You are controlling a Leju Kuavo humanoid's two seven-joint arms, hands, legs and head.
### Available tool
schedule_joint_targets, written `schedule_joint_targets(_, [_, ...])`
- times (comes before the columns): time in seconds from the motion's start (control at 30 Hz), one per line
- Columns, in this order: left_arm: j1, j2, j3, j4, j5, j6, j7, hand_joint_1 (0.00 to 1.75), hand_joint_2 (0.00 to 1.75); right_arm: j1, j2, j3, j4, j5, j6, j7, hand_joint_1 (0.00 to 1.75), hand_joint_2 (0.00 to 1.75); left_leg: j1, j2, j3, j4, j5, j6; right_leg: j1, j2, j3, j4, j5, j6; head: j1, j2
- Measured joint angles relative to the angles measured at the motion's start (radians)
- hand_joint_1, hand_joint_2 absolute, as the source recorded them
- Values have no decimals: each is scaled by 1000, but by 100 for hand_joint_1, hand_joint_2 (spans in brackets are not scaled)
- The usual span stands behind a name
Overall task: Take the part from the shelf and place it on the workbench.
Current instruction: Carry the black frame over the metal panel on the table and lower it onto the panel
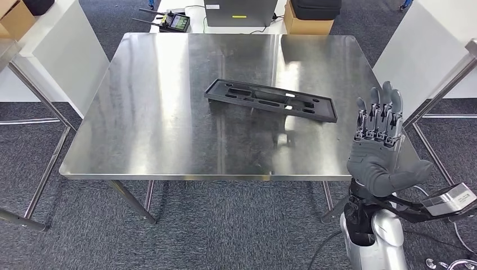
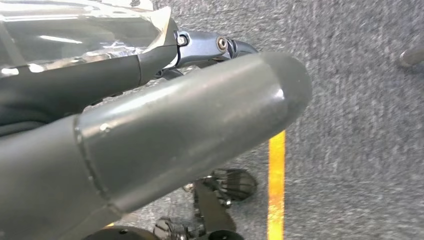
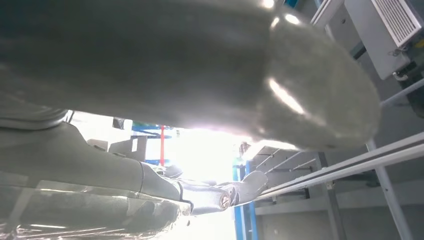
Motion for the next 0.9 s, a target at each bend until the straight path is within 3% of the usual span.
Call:
schedule_joint_targets(0.07, [0, 0, 0, 0, 1, 1, -1, 0, 0, 1, 0, -1, -7, 4, -1, 0, 0, 0, -2, 0, -18, 8, 14, -11, 2, 2, 101, -141, 9, 2, 0, 0])
schedule_joint_targets(0.1, [1, 0, 0, 0, 3, 2, -2, 0, 0, 1, 0, -3, -10, 5, -1, -1, 0, 0, -4, -1, -24, 11, 21, -18, 6, 3, 127, -185, 5, -4, 0, 0])
schedule_joint_targets(0.17, [3, 0, 0, 0, 8, 3, -6, 0, 0, 7, 1, -9, -16, 10, -5, -1, 0, 0, -6, -2, -28, 12, 35, -28, 13, 5, 129, -205, 4, -20, -1, 0])
schedule_joint_targets(0.2, [5, 1, 0, 0, 9, 3, -8, 0, 0, 12, 1, -14, -18, 14, -8, -1, 0, 0, -3, -3, -31, 14, 37, -32, 8, 3, 123, -206, 9, -29, 0, 0])
schedule_joint_targets(0.23, [8, 2, 0, 0, 11, 3, -10, 0, 0, 18, 2, -19, -20, 18, -14, -1, 0, 0, -1, -4, -36, 24, 24, -36, 5, 1, 119, -205, 17, -40, 0, 0])
schedule_joint_targets(0.27, [11, 4, 0, 0, 12, 3, -12, 0, 0, 26, 3, -24, -24, 21, -20, -1, 0, 0, 1, -5, -46, 51, -8, -40, 1, -1, 114, -206, 25, -53, 0, 0])
schedule_joint_targets(0.33, [17, 5, 0, 0, 13, 3, -14, 0, 0, 47, 6, -34, -35, 28, -30, -3, 0, 0, 4, -5, -77, 156, -106, -47, 3, -4, 99, -205, 43, -71, -3, 0])
schedule_joint_targets(0.37, [20, 6, 1, 0, 15, 3, -15, 0, 0, 60, 8, -40, -41, 31, -34, -5, 0, 0, 4, -5, -92, 220, -147, -50, 6, -4, 88, -204, 52, -74, -4, 0])
schedule_joint_targets(0.4, [22, 7, 1, 0, 18, 3, -15, 0, 0, 75, 11, -47, -47, 35, -39, -8, 0, 0, 4, -5, -97, 268, -166, -52, 8, -5, 78, -203, 60, -75, -4, 0])
schedule_joint_targets(0.43, [24, 8, 1, 0, 22, 3, -15, 0, 0, 91, 14, -53, -54, 38, -43, -11, 0, 0, 5, -5, -88, 287, -166, -51, 10, -5, 67, -202, 67, -74, -4, 0])
schedule_joint_targets(0.47, [25, 10, 2, 0, 26, 3, -14, 0, 0, 106, 18, -60, -61, 41, -46, -15, 0, 0, 5, -5, -59, 269, -150, -49, 12, -6, 58, -200, 73, -72, -4, 0])
schedule_joint_targets(0.57, [27, 15, 3, -2, 31, 2, -14, 0, 0, 139, 32, -78, -86, 47, -51, -20, 0, 0, 1, -6, 83, 79, -105, -31, 16, -5, 41, -197, 88, -64, -4, 0])
schedule_joint_targets(0.63, [27, 18, 3, -3, 32, 1, -16, 0, 0, 153, 40, -92, -98, 50, -55, -19, 0, 0, -6, -7, 124, 10, -107, -20, 16, -6, 36, -197, 98, -51, -4, 0])
schedule_joint_targets(0.73, [28, 19, 4, -3, 33, 0, -18, 0, 0, 178, 53, -117, -110, 56, -58, -14, 0, 0, -10, -4, 119, -9, -85, -2, 16, -5, 25, -191, 102, -32, -4, 0])
schedule_joint_targets(0.8, [28, 19, 5, -3, 34, 0, -19, 0, 0, 200, 58, -138, -113, 60, -60, -10, 0, 0, -6, -1, 104, -21, -60, 13, 17, -3, -5, -130, 49, -38, -1, 0])
schedule_joint_targets(0.87, [29, 19, 6, -3, 34, 1, -19, 0, 0, 225, 63, -159, -112, 62, -62, -5, 0, 0, -7, 0, 78, -22, -41, 18, 12, -1, -47, -7, -31, -45, 1, 0])
schedule_joint_targets(0.9, [29, 19, 7, -3, 35, 1, -18, 0, 0, 239, 67, -168, -110, 64, -65, -2, 0, 0, -8, 0, 64, -21, -31, 17, 10, -1, -60, 48, -53, -41, 1, 0])
